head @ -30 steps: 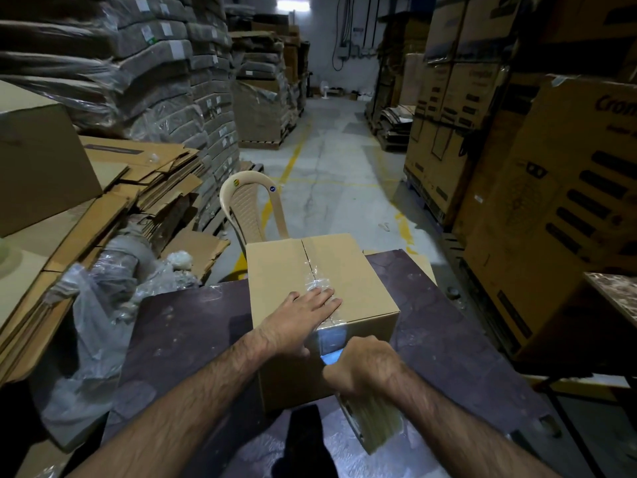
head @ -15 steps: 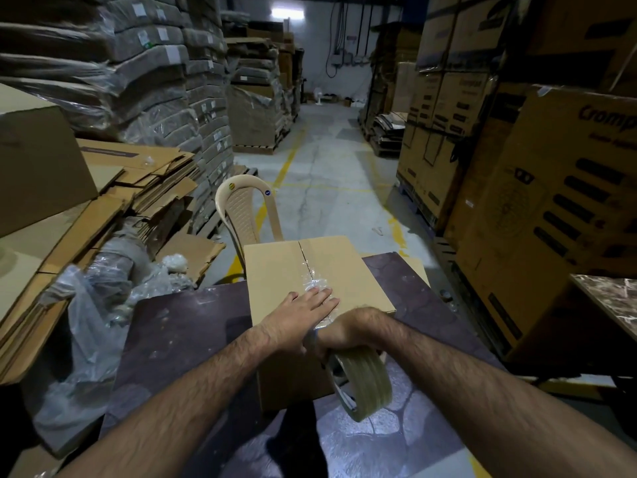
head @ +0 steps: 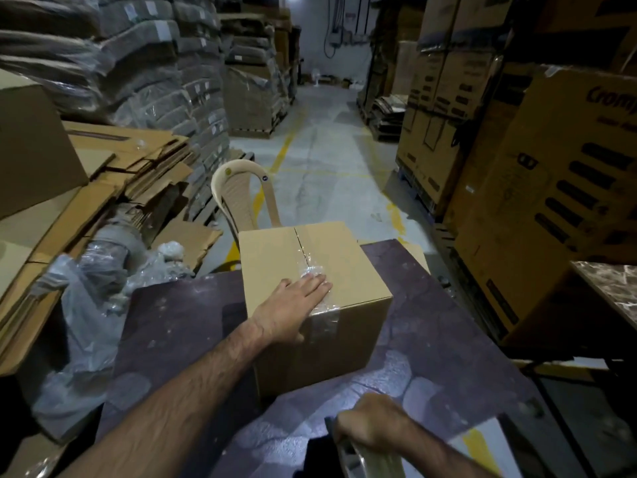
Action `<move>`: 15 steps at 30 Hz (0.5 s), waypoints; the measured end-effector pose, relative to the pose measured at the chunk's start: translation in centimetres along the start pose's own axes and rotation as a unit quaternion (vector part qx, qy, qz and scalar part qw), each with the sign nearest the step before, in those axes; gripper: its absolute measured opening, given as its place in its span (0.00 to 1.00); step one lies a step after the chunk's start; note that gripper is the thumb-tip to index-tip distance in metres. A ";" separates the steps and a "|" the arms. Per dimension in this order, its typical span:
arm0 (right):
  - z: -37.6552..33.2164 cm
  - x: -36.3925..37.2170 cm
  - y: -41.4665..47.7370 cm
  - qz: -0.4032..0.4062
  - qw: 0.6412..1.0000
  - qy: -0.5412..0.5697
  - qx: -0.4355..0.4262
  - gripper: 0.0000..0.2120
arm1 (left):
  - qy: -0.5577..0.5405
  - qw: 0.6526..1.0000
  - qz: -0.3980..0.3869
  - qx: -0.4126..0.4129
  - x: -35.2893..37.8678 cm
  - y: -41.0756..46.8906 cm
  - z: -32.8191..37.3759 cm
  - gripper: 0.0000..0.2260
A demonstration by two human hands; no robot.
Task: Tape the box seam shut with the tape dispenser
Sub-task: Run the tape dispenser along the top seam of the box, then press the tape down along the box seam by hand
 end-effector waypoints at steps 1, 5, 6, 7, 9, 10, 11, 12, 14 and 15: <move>0.3 0.0 0.3 0.009 1.000 0.005 -0.003 0.19 | 0.001 1.000 -0.002 0.001 0.1 0.0 0.0 0.49; 1.1 -1.4 0.8 0.068 0.998 0.009 -0.012 0.12 | 0.010 1.000 -0.014 -0.002 -0.2 -0.1 0.0 0.49; 1.4 -1.6 0.8 0.087 0.996 0.026 -0.005 0.12 | 0.006 1.000 -0.015 -0.004 -0.2 0.0 0.0 0.49; 1.9 -1.7 1.2 0.096 0.995 0.037 0.006 0.13 | 0.004 1.000 -0.016 -0.004 -0.3 0.0 0.1 0.49; 2.9 -2.0 1.7 0.136 0.990 0.048 0.012 0.17 | 0.003 1.000 -0.018 -0.006 -0.4 0.0 0.1 0.49; 3.3 -2.3 1.7 0.154 0.986 0.055 0.019 0.20 | 0.000 1.000 -0.021 -0.007 -0.5 0.0 0.1 0.50; 3.8 -2.6 2.0 0.179 0.982 0.062 0.022 0.22 | -0.001 1.000 -0.027 -0.008 -0.6 -0.1 0.1 0.50; 4.5 -2.9 2.1 0.204 0.976 0.074 0.022 0.22 | -0.001 0.999 -0.034 -0.010 -0.7 0.0 0.2 0.51; 5.6 -3.6 2.5 0.254 0.962 0.093 0.022 0.21 | -0.016 0.999 -0.035 -0.022 -1.2 0.0 0.8 0.52; 6.1 -3.9 2.9 0.275 0.957 0.095 0.021 0.22 | -0.026 0.999 -0.020 -0.030 -1.7 0.1 1.4 0.51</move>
Point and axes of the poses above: each hand's wrist, its own y-axis towards the middle knuckle, its own x-axis out of the palm, z = x × y, the point moved 1 cm from there along y, towards the middle knuckle, and after that the axes turned 13 degrees about x, right-handed, at the moved point
